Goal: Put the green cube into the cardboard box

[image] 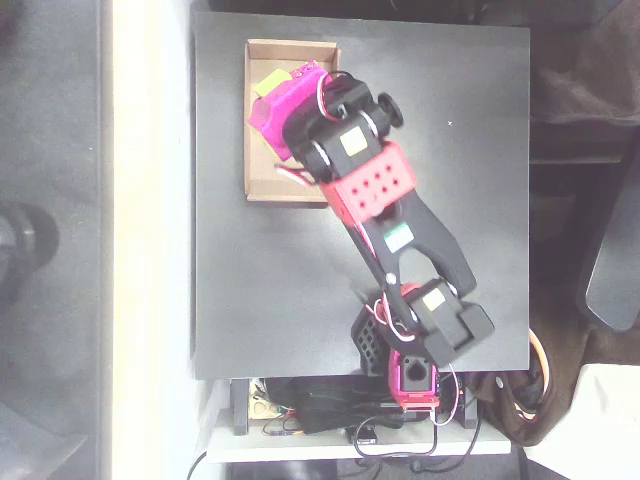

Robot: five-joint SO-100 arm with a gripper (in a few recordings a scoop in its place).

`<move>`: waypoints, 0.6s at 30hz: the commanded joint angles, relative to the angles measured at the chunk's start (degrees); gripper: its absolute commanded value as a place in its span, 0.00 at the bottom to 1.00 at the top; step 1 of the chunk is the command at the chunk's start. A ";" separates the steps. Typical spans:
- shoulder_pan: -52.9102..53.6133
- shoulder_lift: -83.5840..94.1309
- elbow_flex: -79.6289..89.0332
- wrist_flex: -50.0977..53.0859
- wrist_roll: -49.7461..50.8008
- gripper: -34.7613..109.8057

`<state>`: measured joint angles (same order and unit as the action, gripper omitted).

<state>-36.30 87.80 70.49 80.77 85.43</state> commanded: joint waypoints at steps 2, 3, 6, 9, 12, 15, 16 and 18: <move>-0.88 -3.52 0.35 0.09 0.88 0.27; -0.88 -4.66 0.35 0.09 0.88 0.27; -0.88 -8.17 0.35 0.09 0.88 0.27; -0.88 -12.39 0.09 0.09 0.88 0.27; -0.88 -16.00 -0.44 0.09 0.88 0.27; -0.88 -18.11 -0.44 0.09 0.88 0.27; -0.88 -18.72 -0.44 0.09 0.88 0.27; -0.88 -19.86 -0.44 0.09 0.88 0.27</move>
<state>-36.65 67.59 70.58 80.68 85.43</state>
